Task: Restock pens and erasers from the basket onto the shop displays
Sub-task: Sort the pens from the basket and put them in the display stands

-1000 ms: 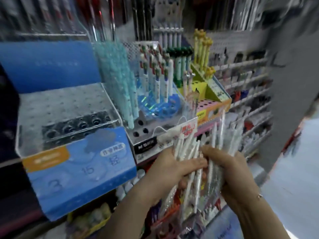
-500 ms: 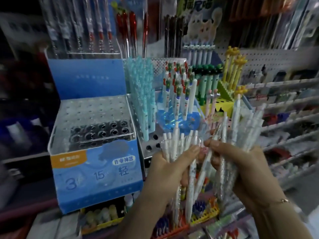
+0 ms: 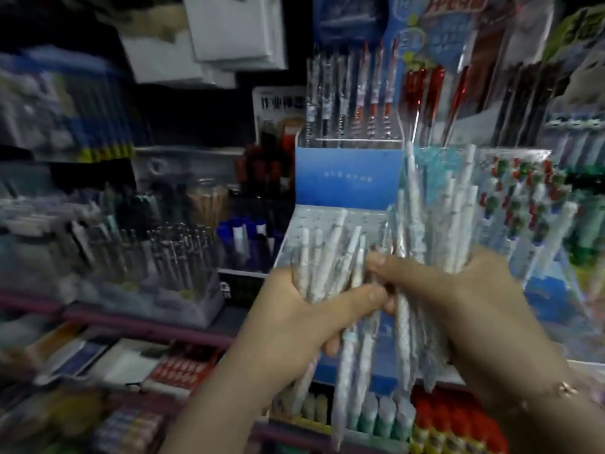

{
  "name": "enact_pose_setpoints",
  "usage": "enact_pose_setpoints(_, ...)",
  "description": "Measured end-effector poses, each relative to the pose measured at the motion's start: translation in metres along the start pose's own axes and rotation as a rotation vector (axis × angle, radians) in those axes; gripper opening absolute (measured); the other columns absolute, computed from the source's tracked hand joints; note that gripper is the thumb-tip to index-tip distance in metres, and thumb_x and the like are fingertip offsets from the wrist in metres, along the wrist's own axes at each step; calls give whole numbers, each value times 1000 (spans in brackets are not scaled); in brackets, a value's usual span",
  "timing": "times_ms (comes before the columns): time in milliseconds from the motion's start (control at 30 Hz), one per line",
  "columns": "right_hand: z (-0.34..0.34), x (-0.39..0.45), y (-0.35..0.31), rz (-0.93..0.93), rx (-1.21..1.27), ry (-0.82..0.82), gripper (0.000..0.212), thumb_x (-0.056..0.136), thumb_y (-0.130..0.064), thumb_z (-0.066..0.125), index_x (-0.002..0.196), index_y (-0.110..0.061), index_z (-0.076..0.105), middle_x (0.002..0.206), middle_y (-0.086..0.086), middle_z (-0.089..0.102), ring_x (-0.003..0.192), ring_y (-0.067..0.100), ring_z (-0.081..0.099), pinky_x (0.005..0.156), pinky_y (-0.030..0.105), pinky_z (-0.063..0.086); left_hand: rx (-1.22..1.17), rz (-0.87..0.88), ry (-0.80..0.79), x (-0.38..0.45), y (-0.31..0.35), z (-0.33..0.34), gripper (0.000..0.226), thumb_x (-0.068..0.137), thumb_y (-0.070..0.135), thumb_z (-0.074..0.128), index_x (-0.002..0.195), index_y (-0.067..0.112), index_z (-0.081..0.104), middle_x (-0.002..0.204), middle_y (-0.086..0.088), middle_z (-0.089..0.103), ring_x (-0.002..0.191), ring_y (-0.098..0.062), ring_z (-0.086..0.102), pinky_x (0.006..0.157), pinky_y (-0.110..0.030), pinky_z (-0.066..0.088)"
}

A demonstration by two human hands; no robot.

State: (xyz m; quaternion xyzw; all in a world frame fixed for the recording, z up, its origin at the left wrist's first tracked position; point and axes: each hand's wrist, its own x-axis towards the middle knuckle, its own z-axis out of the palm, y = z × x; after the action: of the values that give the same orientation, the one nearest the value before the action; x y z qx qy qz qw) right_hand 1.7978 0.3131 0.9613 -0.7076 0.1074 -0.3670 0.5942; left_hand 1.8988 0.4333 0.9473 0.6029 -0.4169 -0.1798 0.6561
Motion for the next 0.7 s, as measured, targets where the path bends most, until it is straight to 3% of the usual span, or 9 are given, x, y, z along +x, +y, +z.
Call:
enact_pose_setpoints(133,22,37,-27,-4,35,-64,57,44,-24,90,87,6,67,78,21,71,69,39,69,63,49,59,63,150,37,20,25,-32,10,65,41,72,67,31,74,52,9,63,35,-4,42,38,-14,36)
enact_pose_setpoints(167,27,47,-34,-6,26,-50,66,44,-24,89,95,10,64,79,24,69,65,37,69,60,48,59,96,181,60,29,30,-40,10,65,40,72,67,30,75,50,7,62,34,-4,42,38,-13,36)
enact_pose_setpoints(200,30,58,-39,-25,10,-15,66,48,-26,87,96,10,61,74,19,68,54,25,67,50,36,57,131,215,103,38,34,-49,14,66,39,73,68,25,75,48,3,61,34,-4,41,39,-13,36)
enact_pose_setpoints(233,33,69,-43,-77,0,39,55,55,-25,85,90,8,61,64,12,66,40,12,59,39,22,48,165,251,167,48,39,-59,20,69,38,75,70,18,76,50,-4,60,33,-4,42,40,-13,36)
enact_pose_setpoints(300,38,90,-49,-198,-25,161,31,69,-19,79,78,5,63,47,2,62,28,4,44,34,11,35,184,323,311,68,44,-77,23,77,32,74,69,11,71,52,-10,60,34,-3,43,41,-12,36)
enact_pose_setpoints(400,43,113,-50,-279,-5,304,31,71,-18,79,82,6,64,52,1,67,33,4,53,37,13,39,200,410,422,91,39,-98,23,83,29,71,63,21,62,45,6,58,38,-1,51,48,-8,41)
enact_pose_setpoints(533,55,128,-34,-229,-17,367,44,67,-22,82,87,12,64,60,6,71,42,11,59,39,18,44,142,444,382,108,18,-109,13,83,20,71,70,18,68,57,7,68,53,-3,64,59,-12,50)
enact_pose_setpoints(633,59,134,-25,-188,-80,381,36,65,-25,81,73,7,67,66,12,72,52,20,61,42,19,45,190,461,316,118,3,-114,8,82,27,72,77,20,71,67,4,72,64,-12,69,73,-32,58)
enact_pose_setpoints(700,61,135,-25,-165,-138,380,30,68,-25,81,68,1,66,66,8,72,48,15,57,41,17,44,216,496,294,125,-1,-116,9,79,36,71,81,27,71,71,4,72,68,-16,70,77,-45,57)
